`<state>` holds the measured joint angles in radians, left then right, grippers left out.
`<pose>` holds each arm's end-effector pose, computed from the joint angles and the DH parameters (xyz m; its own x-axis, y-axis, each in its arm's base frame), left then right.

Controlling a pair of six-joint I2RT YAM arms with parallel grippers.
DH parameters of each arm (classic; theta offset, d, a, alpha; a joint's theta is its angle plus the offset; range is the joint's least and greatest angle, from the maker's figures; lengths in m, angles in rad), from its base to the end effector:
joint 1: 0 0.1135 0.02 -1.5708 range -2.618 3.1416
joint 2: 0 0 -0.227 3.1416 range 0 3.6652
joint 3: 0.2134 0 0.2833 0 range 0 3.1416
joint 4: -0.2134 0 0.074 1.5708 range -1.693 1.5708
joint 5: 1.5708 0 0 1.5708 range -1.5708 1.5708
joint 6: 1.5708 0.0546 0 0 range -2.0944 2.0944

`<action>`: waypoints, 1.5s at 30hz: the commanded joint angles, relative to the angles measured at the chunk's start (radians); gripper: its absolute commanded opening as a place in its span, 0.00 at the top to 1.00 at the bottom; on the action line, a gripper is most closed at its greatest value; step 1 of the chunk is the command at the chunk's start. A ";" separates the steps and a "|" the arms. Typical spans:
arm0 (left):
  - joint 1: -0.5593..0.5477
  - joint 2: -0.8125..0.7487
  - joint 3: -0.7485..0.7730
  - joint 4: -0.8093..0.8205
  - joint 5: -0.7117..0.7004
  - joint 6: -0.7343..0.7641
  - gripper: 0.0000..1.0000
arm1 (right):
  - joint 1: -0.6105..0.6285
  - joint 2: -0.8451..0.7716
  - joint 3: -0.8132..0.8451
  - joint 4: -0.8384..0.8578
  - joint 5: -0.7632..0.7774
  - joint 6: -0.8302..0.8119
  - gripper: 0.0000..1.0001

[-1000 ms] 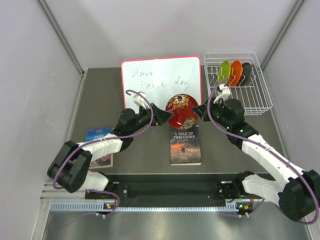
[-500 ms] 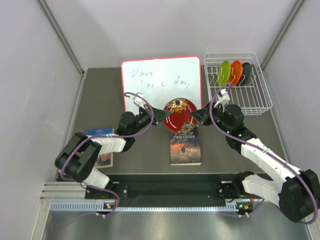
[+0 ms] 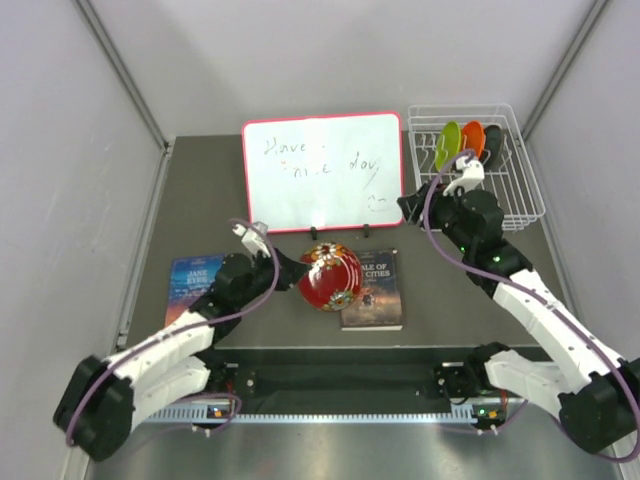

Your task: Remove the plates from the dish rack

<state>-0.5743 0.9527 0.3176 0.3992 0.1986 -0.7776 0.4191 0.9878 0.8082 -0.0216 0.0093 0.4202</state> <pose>0.2216 -0.1562 0.1527 -0.6265 -0.4138 -0.6605 0.3566 0.6013 -0.7150 0.2781 0.1233 0.2869 -0.3293 0.2999 -0.8953 -0.2894 0.8705 0.3980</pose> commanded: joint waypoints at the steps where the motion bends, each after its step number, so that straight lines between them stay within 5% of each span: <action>1: -0.001 -0.257 -0.030 -0.283 -0.236 0.031 1.00 | -0.068 0.031 0.048 -0.041 0.058 -0.083 0.39; 8: -0.001 -0.512 -0.163 -0.395 -0.450 -0.018 1.00 | -0.210 0.170 0.092 0.014 -0.118 -0.066 0.38; 20: -0.001 -0.309 -0.172 -0.278 -0.556 -0.011 1.00 | -0.316 0.394 0.311 0.048 -0.192 -0.089 0.37; 22: -0.001 -0.281 -0.161 -0.289 -0.548 -0.023 0.87 | -0.336 0.419 0.338 0.043 -0.189 -0.093 0.36; 23: -0.001 -0.260 -0.160 -0.295 -0.545 -0.029 0.69 | -0.344 0.448 0.368 0.032 -0.189 -0.096 0.37; 31: -0.001 -0.226 -0.152 -0.332 -0.478 -0.066 0.68 | -0.393 0.549 0.468 -0.003 -0.187 -0.127 0.36; 37: -0.001 -0.235 -0.143 -0.364 -0.481 -0.051 0.44 | -0.410 0.629 0.545 -0.049 -0.146 -0.153 0.35; 45: -0.001 -0.224 -0.126 -0.395 -0.505 -0.045 0.30 | -0.443 0.750 0.669 -0.098 -0.078 -0.204 0.35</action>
<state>-0.5758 0.7250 0.1425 -0.0105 -0.2863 -0.8341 0.0154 1.6943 1.3815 -0.0963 -0.1184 0.2619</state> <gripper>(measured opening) 0.657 0.652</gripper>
